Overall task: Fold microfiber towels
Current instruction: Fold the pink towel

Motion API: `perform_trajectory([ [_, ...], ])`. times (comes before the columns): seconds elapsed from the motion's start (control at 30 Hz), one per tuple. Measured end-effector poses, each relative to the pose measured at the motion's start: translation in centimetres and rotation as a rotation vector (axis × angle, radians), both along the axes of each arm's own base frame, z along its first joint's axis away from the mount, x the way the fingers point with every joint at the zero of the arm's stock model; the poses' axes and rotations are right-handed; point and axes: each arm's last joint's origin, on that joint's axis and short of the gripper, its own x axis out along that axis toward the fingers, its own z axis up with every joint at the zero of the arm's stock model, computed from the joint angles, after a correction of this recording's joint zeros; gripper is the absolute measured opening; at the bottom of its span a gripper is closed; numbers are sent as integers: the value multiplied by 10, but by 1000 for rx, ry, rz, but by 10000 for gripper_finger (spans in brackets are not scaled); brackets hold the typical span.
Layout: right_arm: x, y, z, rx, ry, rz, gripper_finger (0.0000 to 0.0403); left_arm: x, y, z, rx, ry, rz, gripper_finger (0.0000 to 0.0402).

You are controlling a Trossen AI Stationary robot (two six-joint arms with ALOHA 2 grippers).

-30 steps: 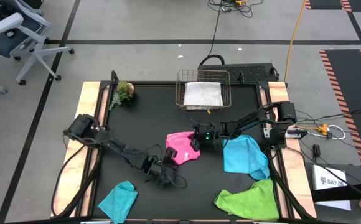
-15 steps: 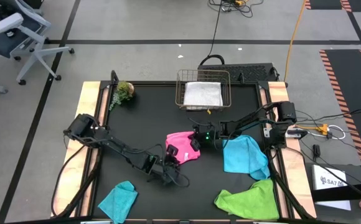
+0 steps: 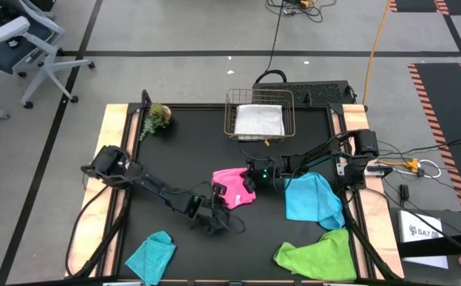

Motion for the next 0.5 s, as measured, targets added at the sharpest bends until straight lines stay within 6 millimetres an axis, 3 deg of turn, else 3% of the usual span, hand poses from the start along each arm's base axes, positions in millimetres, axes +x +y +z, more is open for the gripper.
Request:
perform_trajectory([
  [0.5,0,0,0,-2,5,1,0,-9,3,2,-1,46,104,90],
])
